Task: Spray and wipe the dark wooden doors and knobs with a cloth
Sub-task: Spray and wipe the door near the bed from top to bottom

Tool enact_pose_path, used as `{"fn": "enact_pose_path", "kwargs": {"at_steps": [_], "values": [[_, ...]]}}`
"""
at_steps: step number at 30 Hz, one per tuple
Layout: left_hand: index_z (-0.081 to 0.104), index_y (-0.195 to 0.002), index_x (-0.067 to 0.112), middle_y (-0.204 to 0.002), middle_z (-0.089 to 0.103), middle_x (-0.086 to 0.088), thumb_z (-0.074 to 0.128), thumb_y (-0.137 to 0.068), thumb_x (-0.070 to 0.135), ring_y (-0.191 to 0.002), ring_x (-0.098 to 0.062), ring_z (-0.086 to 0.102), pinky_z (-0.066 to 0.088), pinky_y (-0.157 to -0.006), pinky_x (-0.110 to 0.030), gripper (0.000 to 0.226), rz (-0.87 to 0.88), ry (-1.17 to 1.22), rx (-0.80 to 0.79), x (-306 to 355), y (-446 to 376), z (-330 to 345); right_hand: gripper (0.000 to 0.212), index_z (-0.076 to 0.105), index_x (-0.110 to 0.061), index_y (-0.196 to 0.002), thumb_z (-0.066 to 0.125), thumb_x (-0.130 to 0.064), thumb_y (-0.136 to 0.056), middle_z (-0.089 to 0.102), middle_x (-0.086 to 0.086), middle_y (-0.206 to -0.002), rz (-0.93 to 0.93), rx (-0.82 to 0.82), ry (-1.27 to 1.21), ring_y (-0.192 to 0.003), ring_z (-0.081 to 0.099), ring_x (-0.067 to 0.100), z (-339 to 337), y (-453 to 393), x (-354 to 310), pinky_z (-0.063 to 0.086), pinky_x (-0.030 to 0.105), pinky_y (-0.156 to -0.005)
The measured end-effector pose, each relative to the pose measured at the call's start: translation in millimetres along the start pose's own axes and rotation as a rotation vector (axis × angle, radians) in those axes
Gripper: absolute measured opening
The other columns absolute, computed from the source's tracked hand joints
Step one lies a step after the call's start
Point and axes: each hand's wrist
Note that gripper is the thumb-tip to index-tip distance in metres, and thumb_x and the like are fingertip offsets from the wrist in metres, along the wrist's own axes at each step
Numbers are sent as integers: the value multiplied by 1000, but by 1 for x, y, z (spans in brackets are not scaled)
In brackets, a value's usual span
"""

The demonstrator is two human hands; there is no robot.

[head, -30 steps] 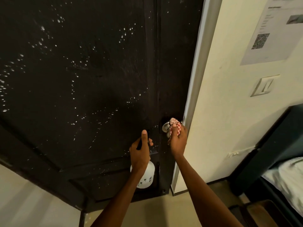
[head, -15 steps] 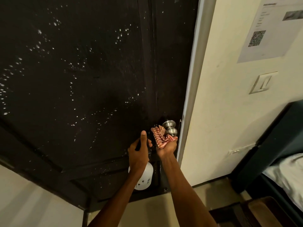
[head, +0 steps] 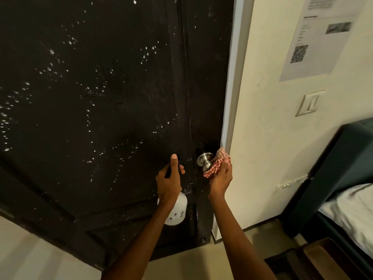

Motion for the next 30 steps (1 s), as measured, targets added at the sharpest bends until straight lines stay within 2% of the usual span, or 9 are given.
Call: {"fn": "enact_pose_path", "kwargs": {"at_steps": [7, 11, 13, 15, 18, 21, 25, 28, 30], "values": [[74, -87, 13, -85, 77, -5, 46, -95, 70, -41, -5, 49, 40, -40, -21, 64, -4, 77, 17, 36, 0, -15, 32, 62, -25, -127, 43, -41, -107, 68, 0, -125, -122, 57, -96, -117, 64, 21, 13, 2, -47, 50, 39, -103], [74, -87, 12, -84, 77, -4, 42, -87, 77, -39, -9, 48, 40, -39, -24, 72, 48, 69, -22, 85, -2, -25, 47, 61, -23, -131, 38, -54, -105, 71, 3, -122, 98, -49, -350, -101, 71, 22, 45, 22, -89, 58, 33, -79], [74, -88, 11, -84, 78, -3, 41, -91, 75, -38, -13, 49, 43, -41, -28, 72, 86, 64, -49, 117, -4, -32, 50, 64, -23, -125, 37, -59, -103, 76, 5, -109, 210, -132, -469, -90, 75, 24, 56, 32, -104, 61, 37, -75], [74, -87, 9, -81, 78, -4, 40, -95, 74, -39, -18, 51, 45, -43, -30, 73, 145, 59, -72, 150, -7, -39, 46, 65, -22, -121, 43, -57, -102, 73, 10, -116, 179, -189, -467, -96, 73, 27, 68, 39, -114, 58, 41, -80], [74, -87, 7, -78, 78, -5, 39, -96, 74, -41, -21, 50, 44, -42, -30, 76, 223, 80, -114, 195, -11, -50, 51, 60, -19, -134, 53, -54, -97, 67, 13, -130, 76, -206, -438, -110, 68, 29, 86, 50, -138, 55, 41, -88], [74, -88, 6, -78, 78, -6, 40, -93, 78, -44, -24, 50, 42, -42, -31, 80, 281, 131, -146, 240, -17, -60, 61, 59, -22, -139, 59, -57, -90, 69, 7, -127, -100, -218, -446, -114, 67, 28, 115, 55, -179, 54, 40, -93], [74, -86, 4, -78, 77, -11, 43, -90, 82, -45, -25, 50, 40, -43, -29, 84, 375, 238, -138, 331, -31, -75, 44, 50, -28, -145, 54, -38, -102, 71, -5, -116, -417, -220, -422, -106, 67, 22, 185, 60, -266, 54, 39, -94], [74, -90, 2, -78, 77, -13, 44, -90, 83, -54, -30, 53, 42, -45, -30, 87, 472, 257, -143, 401, -37, -86, 66, 24, -34, -158, 57, -39, -101, 43, -2, -153, -711, -236, -330, -129, 52, 20, 240, 59, -333, 51, 33, -101], [74, -92, 0, -78, 77, -14, 44, -90, 82, -55, -30, 54, 42, -45, -28, 88, 522, 259, -146, 443, -37, -90, 80, 11, -36, -160, 57, -50, -96, 22, -1, -164, -909, -221, -278, -141, 40, 22, 272, 57, -375, 49, 31, -103]]}}
Point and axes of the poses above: each hand's wrist, its own y-axis away from the middle knuckle, its own z-axis out of the palm, x = y × z
